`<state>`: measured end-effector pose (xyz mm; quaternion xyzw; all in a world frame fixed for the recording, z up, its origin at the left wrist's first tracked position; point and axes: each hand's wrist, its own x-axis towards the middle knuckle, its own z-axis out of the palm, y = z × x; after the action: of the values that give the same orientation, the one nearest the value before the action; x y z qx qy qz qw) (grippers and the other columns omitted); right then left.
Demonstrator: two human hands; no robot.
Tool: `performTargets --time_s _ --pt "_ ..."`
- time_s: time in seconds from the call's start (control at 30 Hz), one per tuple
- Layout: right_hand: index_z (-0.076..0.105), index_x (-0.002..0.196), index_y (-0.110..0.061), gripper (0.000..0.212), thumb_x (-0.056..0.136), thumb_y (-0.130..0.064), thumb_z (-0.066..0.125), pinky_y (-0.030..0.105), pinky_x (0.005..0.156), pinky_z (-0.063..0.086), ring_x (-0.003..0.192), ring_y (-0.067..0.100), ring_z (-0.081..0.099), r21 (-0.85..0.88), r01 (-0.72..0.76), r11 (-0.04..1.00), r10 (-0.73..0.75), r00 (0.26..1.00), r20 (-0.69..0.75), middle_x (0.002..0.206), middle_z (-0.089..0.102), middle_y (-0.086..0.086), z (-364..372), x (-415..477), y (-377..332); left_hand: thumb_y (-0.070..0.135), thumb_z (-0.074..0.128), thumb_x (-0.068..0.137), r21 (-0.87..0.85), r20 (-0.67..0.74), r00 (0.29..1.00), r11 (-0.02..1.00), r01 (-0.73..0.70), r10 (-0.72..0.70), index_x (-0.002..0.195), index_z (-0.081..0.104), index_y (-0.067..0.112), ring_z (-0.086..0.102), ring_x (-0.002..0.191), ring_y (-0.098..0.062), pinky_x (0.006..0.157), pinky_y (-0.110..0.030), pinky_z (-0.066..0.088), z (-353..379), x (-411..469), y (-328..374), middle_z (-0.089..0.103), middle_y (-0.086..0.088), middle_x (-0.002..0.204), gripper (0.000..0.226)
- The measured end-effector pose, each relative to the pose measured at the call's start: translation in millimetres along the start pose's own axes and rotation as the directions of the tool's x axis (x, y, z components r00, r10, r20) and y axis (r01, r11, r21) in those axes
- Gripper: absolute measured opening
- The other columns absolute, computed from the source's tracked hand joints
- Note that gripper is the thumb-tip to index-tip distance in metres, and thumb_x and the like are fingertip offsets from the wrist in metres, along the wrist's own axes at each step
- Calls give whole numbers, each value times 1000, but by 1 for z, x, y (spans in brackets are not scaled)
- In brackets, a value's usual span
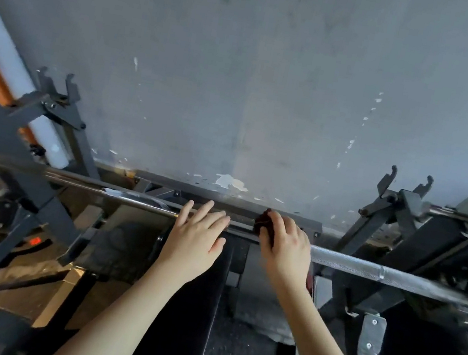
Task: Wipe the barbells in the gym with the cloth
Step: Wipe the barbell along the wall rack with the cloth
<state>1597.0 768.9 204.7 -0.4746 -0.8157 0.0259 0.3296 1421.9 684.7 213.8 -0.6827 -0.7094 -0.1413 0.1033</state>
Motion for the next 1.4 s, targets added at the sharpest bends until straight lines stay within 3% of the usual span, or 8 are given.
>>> performTargets --time_s 0.2,0.3,0.53,0.67,0.83,1.1,1.27,1.4 --pt "59 124 -15 40 86 -23 69 41 71 54 83 34 65 73 172 982 -181 975 130 108 65 8 11 6 -24 27 65 88 23 -26 991 991 131 -131 132 60 15 46 134 -23 113 -52 29 -25 -23 -19 55 -1 140 45" --pt "55 120 -15 49 77 -11 78 42 70 55 86 37 64 83 246 966 -252 965 77 112 62 11 3 -6 -3 26 58 92 36 -25 971 970 239 -238 135 56 14 44 136 -22 113 -51 28 -36 -38 -35 53 -1 142 45" --pt "59 125 -12 46 83 -19 75 47 71 55 83 38 65 32 317 948 -318 937 145 110 65 16 35 16 -69 31 44 101 19 91 881 885 464 -464 151 32 22 19 147 -14 121 -43 10 -51 -70 -50 28 7 158 52" --pt "59 128 -15 46 84 -18 74 46 68 55 82 39 64 72 312 948 -320 926 199 109 62 16 37 17 -79 31 43 101 7 123 845 852 524 -521 152 27 22 16 148 -13 121 -43 12 -55 -74 -57 22 7 160 54" --pt "63 116 -12 50 70 -5 81 46 67 56 85 40 62 51 367 929 -370 926 78 111 59 18 27 -5 -54 30 46 100 -8 178 823 836 549 -539 153 24 18 19 147 -15 119 -43 17 -56 -69 -83 22 2 160 59" --pt "61 121 -12 55 72 -23 84 47 69 55 81 39 64 1 316 949 -311 931 192 101 63 17 59 18 -111 28 49 97 61 228 794 822 567 -564 154 20 15 20 147 -20 118 -48 23 -59 -67 -151 16 -1 162 65" --pt "55 124 -16 61 71 -25 85 46 74 55 85 38 63 -56 362 931 -358 931 67 109 59 15 59 6 -86 29 50 97 73 229 796 826 559 -560 155 14 14 15 148 -21 118 -48 21 -61 -62 -190 9 -1 163 70" --pt "56 123 -14 55 76 -33 77 49 79 52 91 38 59 -125 336 933 -336 942 21 112 57 19 81 5 -126 30 46 99 128 229 825 856 501 -517 156 8 15 5 150 -20 121 -47 12 -52 -66 -219 3 0 164 70"
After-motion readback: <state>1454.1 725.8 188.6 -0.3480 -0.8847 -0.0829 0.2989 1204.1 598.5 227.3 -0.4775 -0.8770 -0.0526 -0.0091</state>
